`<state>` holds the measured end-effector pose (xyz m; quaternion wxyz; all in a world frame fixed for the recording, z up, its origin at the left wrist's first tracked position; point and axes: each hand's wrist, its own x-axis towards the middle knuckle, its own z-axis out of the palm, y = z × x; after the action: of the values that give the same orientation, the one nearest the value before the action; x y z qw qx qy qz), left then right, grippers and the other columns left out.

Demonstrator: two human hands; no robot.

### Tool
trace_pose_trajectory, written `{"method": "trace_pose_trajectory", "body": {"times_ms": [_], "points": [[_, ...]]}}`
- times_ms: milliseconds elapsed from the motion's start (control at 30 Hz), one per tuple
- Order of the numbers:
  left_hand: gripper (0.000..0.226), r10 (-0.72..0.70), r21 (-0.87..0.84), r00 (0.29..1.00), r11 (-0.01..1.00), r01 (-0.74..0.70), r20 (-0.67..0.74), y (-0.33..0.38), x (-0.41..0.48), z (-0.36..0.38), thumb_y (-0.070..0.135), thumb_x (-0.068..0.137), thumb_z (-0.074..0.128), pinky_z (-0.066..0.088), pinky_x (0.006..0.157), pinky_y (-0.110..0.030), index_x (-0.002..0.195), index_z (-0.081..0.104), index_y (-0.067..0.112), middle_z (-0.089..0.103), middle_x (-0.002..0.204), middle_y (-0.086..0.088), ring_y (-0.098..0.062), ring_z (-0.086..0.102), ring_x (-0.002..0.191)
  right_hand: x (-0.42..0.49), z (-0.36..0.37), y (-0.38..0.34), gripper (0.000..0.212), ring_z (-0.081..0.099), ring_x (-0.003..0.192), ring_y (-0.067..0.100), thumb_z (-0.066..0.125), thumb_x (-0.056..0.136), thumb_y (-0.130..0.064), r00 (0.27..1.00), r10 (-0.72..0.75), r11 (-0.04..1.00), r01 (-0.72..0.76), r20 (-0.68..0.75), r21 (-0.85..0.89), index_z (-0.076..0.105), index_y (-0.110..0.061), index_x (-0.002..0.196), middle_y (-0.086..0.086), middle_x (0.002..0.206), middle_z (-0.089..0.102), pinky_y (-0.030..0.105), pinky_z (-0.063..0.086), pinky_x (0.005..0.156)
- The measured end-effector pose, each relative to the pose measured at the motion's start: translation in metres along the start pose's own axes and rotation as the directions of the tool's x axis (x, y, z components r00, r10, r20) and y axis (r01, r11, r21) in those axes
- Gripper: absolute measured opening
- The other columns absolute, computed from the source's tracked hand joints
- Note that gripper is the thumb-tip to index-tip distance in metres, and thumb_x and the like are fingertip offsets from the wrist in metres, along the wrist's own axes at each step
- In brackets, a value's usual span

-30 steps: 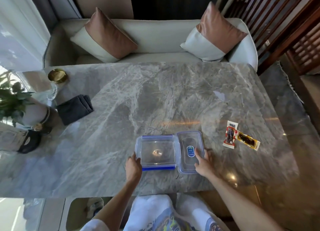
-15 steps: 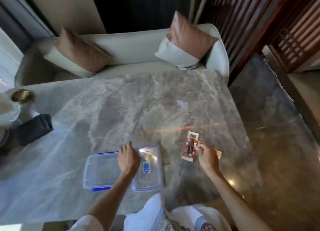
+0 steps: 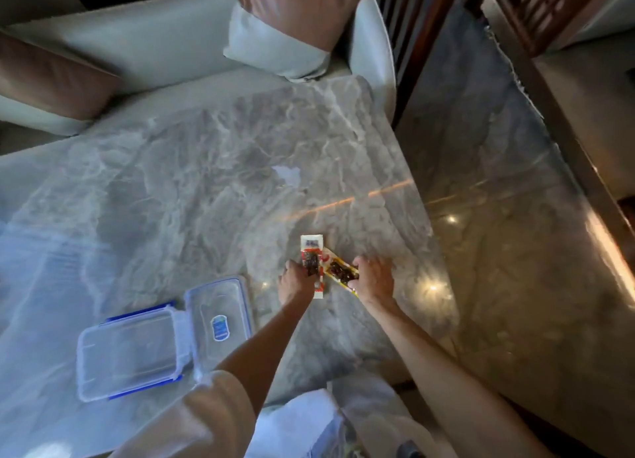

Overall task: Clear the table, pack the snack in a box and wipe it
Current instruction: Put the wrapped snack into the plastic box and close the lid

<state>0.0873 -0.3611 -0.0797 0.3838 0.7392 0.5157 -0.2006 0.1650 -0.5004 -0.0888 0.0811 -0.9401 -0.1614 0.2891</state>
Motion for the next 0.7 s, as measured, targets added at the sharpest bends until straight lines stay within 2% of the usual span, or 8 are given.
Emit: {"method": "trace_pose_trajectory", "body": {"times_ms": [100,167,233,300,367,433,567,700], "points": [[0.013,-0.052,-0.134,0.998,0.989,0.056,0.033,0.003,0.000,0.006,0.013,0.080,0.062,0.054,0.077,-0.044,0.081,0.067,0.001,0.069,0.085,-0.020,-0.032,0.068,0.087,-0.001,-0.003,0.013,0.027,0.062,0.104,0.028,0.074,0.076,-0.024,0.993,0.109,0.970,-0.117,0.048,0.215,0.071,-0.016,0.102,0.011,0.104,0.071,0.032,0.046,0.086],[0.018,-0.076,-0.264,0.994,0.960,0.094,0.079,0.003,-0.004,0.003,0.011,0.083,0.059,0.058,0.078,-0.042,0.067,0.064,0.004,0.069,0.080,-0.021,-0.034,0.070,0.085,-0.003,-0.009,0.023,0.019,0.066,0.086,0.024,0.073,0.077,-0.017,0.982,0.170,0.875,-0.190,0.085,0.445,0.074,-0.008,0.093,0.017,0.093,0.074,0.028,0.044,0.070],[0.017,-0.097,-0.340,0.992,0.933,0.120,0.086,0.001,-0.011,-0.004,0.008,0.083,0.053,0.054,0.073,-0.037,0.067,0.060,0.005,0.069,0.084,-0.025,-0.033,0.067,0.079,-0.008,-0.016,0.028,0.018,0.061,0.077,0.019,0.073,0.078,-0.011,0.974,0.210,0.772,-0.218,0.084,0.597,0.073,0.001,0.091,0.022,0.091,0.074,0.028,0.040,0.067],[0.021,-0.133,-0.376,0.990,0.915,0.143,0.054,-0.002,-0.014,-0.010,0.003,0.081,0.045,0.056,0.072,-0.044,0.081,0.063,-0.007,0.068,0.088,-0.029,-0.037,0.068,0.082,-0.013,-0.022,0.022,0.019,0.061,0.077,0.020,0.074,0.078,-0.009,0.962,0.259,0.689,-0.249,0.089,0.681,0.072,0.003,0.093,0.022,0.092,0.074,0.031,0.045,0.071],[0.029,-0.147,-0.422,0.988,0.893,0.155,0.053,-0.003,-0.015,-0.013,0.000,0.082,0.042,0.056,0.077,-0.050,0.096,0.062,-0.014,0.066,0.093,-0.034,-0.041,0.068,0.088,-0.013,-0.027,0.008,0.021,0.061,0.078,0.019,0.075,0.078,-0.009,0.965,0.241,0.676,-0.243,0.103,0.696,0.072,0.003,0.094,0.018,0.087,0.073,0.031,0.045,0.072],[0.029,-0.146,-0.492,0.986,0.855,0.166,0.078,0.001,-0.012,-0.013,-0.001,0.085,0.044,0.053,0.073,-0.048,0.104,0.059,-0.017,0.064,0.101,-0.038,-0.035,0.065,0.085,-0.006,-0.031,-0.010,0.022,0.057,0.078,0.018,0.076,0.078,-0.007,0.981,0.154,0.702,-0.193,0.118,0.686,0.071,0.006,0.094,0.012,0.082,0.067,0.028,0.040,0.071],[0.018,-0.169,-0.600,0.976,0.769,0.219,0.139,0.005,0.002,-0.006,0.015,0.088,0.057,0.046,0.068,-0.039,0.091,0.064,-0.002,0.059,0.085,-0.019,-0.026,0.056,0.076,0.019,-0.025,-0.041,0.017,0.055,0.080,0.018,0.074,0.080,-0.004,0.985,0.070,0.752,-0.155,0.156,0.641,0.070,0.006,0.093,0.011,0.083,0.063,0.029,0.042,0.073],[0.033,-0.180,-0.672,0.973,0.704,0.230,0.145,0.004,0.015,0.013,0.026,0.090,0.060,0.053,0.072,-0.035,0.079,0.068,-0.004,0.071,0.092,-0.027,-0.030,0.066,0.074,0.028,-0.006,-0.045,0.021,0.058,0.080,0.019,0.072,0.081,-0.007,0.977,0.118,0.808,-0.198,0.176,0.556,0.070,0.005,0.099,0.020,0.091,0.070,0.035,0.049,0.078]]}}
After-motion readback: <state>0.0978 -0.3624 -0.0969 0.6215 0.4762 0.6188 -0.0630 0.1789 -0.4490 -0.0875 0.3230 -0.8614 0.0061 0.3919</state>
